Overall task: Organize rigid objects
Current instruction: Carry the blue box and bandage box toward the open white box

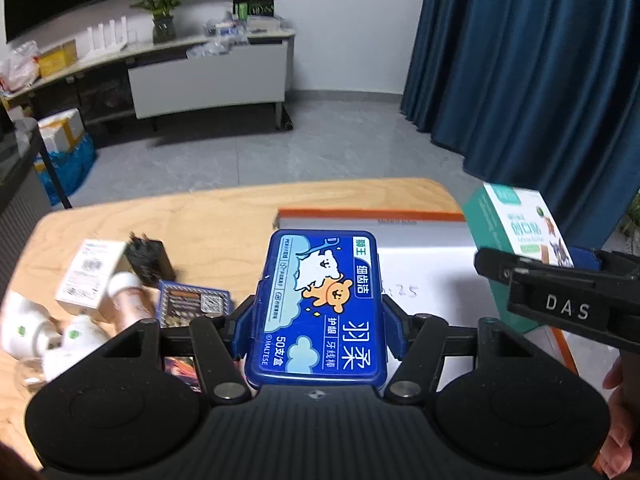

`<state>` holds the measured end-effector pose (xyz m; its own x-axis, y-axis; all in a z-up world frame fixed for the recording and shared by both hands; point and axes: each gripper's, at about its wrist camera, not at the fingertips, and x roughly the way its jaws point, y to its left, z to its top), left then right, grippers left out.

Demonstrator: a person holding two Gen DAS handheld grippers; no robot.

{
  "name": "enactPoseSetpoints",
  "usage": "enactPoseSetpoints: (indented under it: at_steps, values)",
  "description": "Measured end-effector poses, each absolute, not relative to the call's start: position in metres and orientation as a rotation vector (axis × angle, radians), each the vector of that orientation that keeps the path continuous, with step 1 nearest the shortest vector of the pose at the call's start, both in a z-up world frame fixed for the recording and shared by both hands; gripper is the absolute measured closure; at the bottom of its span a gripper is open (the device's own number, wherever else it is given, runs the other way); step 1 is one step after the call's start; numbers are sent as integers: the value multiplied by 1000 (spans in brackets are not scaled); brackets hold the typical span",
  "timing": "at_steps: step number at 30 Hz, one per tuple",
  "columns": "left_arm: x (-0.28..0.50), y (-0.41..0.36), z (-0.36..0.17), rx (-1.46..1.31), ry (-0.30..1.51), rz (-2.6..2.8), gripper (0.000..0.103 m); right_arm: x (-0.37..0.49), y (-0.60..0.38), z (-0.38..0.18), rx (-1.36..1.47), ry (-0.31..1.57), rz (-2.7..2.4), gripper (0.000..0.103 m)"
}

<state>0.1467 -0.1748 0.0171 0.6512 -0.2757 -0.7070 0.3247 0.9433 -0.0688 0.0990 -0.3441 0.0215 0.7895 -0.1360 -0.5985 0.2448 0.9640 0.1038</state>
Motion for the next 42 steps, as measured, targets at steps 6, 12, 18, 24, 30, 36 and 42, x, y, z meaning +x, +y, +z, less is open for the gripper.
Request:
enactPoseSetpoints:
  at_steps: [6, 12, 18, 24, 30, 36, 42]
  values:
    - [159, -182, 9, 103, 823, -350, 40, 103, -345, 16, 175, 652, -229, 19]
    - [164, -185, 13, 98, 788, -341, 40, 109, -348, 12, 200, 670, -227, 19]
    - [167, -189, 11, 83, 785, -341, 40, 111, -347, 8, 198, 683, -226, 19]
    - [170, -191, 8, 71, 796, -345, 40, 114, -348, 11, 200, 683, -234, 19]
    - [169, -192, 5, 67, 808, -345, 40, 114, -347, 9, 211, 691, -233, 19]
    - [170, -191, 5, 62, 811, -335, 40, 118, -349, 8, 219, 703, -226, 19]
    - [168, -192, 5, 66, 811, -332, 40, 121, -355, 7, 230, 710, -217, 19]
